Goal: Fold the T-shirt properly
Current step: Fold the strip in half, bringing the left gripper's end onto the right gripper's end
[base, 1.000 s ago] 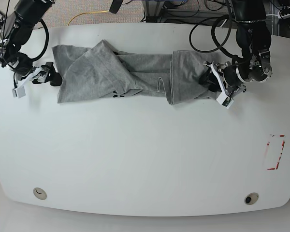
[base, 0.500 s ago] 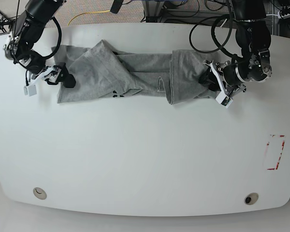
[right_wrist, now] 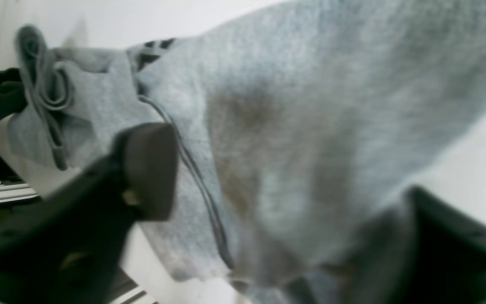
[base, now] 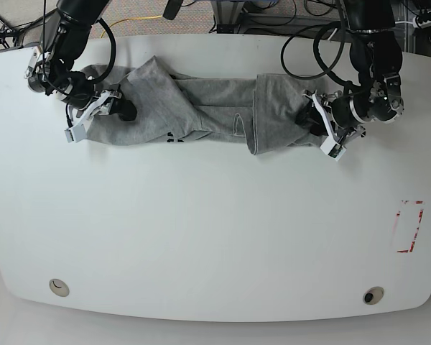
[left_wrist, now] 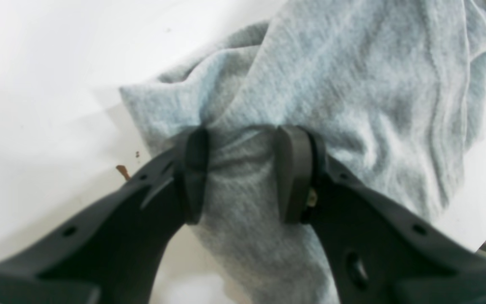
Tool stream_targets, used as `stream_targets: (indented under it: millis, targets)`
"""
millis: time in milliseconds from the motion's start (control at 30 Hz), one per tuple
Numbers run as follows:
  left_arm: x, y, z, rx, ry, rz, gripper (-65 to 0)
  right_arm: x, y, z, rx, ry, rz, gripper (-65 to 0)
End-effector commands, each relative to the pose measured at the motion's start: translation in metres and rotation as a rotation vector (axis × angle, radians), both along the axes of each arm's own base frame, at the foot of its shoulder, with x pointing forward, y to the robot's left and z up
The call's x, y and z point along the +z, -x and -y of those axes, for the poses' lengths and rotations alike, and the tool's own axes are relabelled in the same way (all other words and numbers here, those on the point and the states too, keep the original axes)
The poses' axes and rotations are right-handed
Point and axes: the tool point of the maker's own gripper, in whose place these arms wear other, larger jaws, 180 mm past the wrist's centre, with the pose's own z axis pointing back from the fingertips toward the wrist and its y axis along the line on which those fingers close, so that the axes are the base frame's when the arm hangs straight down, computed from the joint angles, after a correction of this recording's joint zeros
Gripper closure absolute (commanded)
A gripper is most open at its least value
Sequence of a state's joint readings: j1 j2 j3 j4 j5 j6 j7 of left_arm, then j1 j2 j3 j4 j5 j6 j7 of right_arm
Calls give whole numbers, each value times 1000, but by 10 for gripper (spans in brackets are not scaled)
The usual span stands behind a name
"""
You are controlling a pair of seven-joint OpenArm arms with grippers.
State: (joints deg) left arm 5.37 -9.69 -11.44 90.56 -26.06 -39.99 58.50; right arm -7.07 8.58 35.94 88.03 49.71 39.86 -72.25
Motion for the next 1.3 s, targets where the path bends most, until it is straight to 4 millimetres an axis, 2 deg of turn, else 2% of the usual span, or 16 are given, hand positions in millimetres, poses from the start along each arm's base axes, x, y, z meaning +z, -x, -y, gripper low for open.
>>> stream_targets:
  millis: [0,33,100,133,200,300,400,467,700,800,933,1033,1133,1267]
  targets:
    - [0,-5,0,-32,-47,-13,-240,19,-14,7,-14,7,67,-170]
    - [0,-7,5,-45,-46,-12,-240,20,-16,9,-19,9,68,-105]
    - [-1,-10,13,-70,-41,-14,-240,24,-18,18,-23,32,69,-19]
    - [-2,-9,18,-84,-37,-18,-240,28,-20,23,-20,51,79,-5]
    - [-4,-7,33,-103,-12,-23,-240,35,-22,31,-13,84,93,0]
    - [4,-22,43,-52,15,-12,-242,44,-25,43,-1,132,110,0]
    - [8,-29,64,-67,37,-9,-242,59,-28,54,17,195,140,0]
    - [2,-27,80,-77,65,-36,-242,66,-29,61,27,231,151,0]
    - [-3,-48,131,-15,197,-120,-242,90,-32,72,76,338,184,0]
    - [-4,-54,157,-2,259,-155,-242,103,-36,68,94,368,218,0]
    - [-4,-59,191,-15,331,-153,-242,109,-40,63,104,367,240,0]
    - [-11,-59,209,-22,341,-164,-242,114,-45,45,132,302,277,0]
    - [-19,-61,219,-11,345,-170,-242,120,-51,29,161,253,310,0]
    - [-29,-57,226,-10,355,-192,-242,117,-51,11,168,198,318,0]
